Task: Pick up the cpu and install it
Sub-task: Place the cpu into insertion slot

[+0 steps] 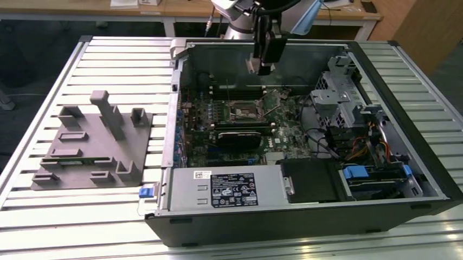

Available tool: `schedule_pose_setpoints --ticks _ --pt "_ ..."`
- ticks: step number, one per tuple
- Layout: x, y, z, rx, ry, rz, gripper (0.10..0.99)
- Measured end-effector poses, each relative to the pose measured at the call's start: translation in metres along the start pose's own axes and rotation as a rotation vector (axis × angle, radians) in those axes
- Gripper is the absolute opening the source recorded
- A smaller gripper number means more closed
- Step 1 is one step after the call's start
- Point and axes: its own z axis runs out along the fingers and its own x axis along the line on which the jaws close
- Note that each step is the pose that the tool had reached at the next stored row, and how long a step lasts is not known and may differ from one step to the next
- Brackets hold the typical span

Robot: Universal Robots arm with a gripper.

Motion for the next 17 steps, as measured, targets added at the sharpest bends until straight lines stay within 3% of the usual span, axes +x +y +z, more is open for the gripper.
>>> schedule_pose_setpoints --ticks 5,6,17 --pt "0.0018 -0.0003 0.0022 0.000 -0.0002 0.004 0.541" --pt "0.0095 -0.0013 0.0142 0.000 -0.0006 0.016 0.541" --pt "0.0146 -0.0020 0.0223 0.000 -0.0009 0.025 0.541"
